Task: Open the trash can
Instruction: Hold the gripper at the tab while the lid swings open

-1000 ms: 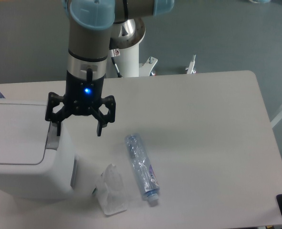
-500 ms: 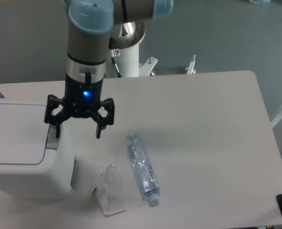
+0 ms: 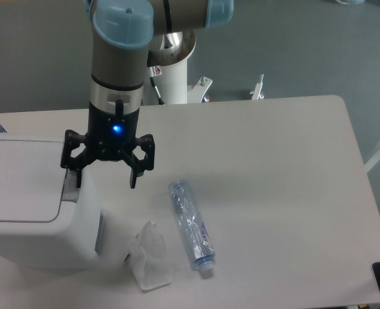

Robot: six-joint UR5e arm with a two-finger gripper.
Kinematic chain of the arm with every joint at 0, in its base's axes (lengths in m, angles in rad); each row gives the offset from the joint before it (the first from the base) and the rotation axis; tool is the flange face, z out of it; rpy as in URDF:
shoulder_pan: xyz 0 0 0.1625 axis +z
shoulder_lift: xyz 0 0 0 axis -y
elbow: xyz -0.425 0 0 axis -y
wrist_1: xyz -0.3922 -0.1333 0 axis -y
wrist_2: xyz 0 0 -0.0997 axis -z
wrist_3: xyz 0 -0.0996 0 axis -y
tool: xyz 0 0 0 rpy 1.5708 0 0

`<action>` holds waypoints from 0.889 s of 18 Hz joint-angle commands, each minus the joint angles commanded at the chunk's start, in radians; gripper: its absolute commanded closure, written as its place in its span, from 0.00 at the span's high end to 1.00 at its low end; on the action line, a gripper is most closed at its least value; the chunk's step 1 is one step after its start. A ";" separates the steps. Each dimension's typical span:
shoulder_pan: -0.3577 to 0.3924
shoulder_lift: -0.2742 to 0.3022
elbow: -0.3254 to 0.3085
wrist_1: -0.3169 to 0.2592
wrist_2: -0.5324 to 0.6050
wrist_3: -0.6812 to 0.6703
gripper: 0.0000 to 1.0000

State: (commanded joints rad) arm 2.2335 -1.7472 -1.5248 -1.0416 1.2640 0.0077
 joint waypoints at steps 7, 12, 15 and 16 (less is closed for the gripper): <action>0.000 -0.005 -0.002 0.000 0.002 -0.002 1.00; 0.000 -0.006 -0.002 0.000 0.002 -0.002 1.00; 0.002 -0.003 0.015 0.000 0.002 0.002 1.00; 0.002 0.000 0.038 0.009 0.002 0.012 1.00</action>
State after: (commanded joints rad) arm 2.2350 -1.7472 -1.4867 -1.0325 1.2655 0.0198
